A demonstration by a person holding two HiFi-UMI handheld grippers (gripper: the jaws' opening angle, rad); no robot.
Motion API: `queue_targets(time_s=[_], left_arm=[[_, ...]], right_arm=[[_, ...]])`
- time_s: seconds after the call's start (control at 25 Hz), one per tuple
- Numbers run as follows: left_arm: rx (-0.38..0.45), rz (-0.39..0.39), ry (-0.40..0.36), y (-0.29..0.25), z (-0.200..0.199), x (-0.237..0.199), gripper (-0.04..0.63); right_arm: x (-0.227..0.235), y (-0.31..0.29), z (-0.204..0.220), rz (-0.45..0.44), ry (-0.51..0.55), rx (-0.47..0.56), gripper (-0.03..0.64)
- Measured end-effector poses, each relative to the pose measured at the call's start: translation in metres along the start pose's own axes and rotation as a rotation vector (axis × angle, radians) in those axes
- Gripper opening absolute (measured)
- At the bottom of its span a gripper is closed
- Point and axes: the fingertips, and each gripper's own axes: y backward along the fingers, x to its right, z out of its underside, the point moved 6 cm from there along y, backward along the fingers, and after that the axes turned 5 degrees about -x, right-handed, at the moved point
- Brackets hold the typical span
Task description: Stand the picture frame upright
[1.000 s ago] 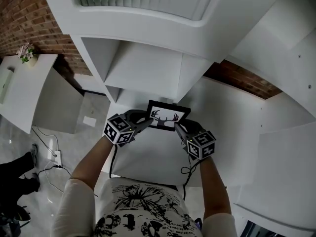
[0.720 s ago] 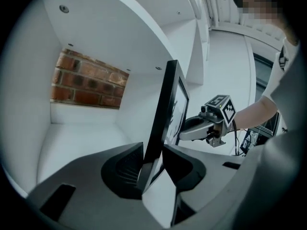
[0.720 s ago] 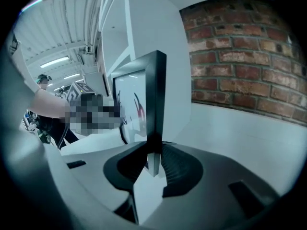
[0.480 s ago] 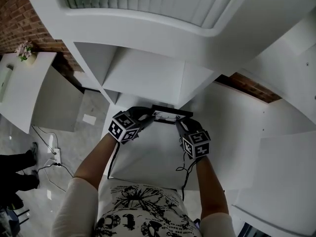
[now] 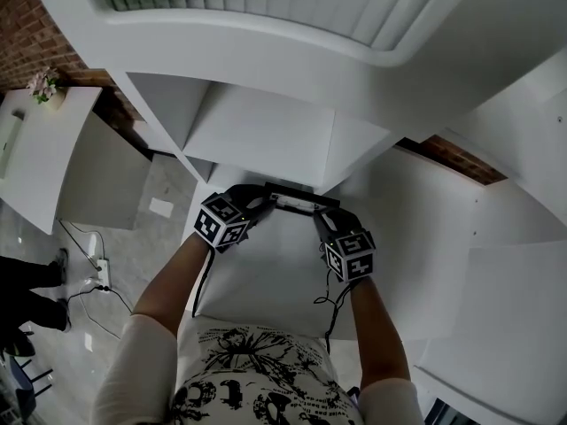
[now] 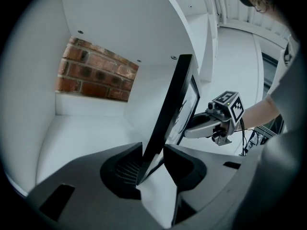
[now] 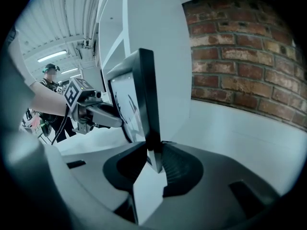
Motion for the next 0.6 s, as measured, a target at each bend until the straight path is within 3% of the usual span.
queue_targets(time_s=[0.44, 0.52, 0.6], left_arm=[[-0.006, -0.034, 0.052, 0.0002, 0.0021, 0.0026, 0.161], [-0.020, -0.050, 0.079, -0.0010, 0.0043, 0.0010, 0.195], [-0.032, -0.071, 0.083, -0.0010, 0.0066, -0.0017, 0.234]], right_arm=[[-0.0016, 0.0022, -0.0009, 0.010, -0.007, -0.006, 0.101], [-0.0014, 0.0019, 0.0010, 0.024, -0.008, -0.006, 0.103], [-0.0015, 0.0002, 0.0004, 0.043, -0.006, 0.005, 0.162]])
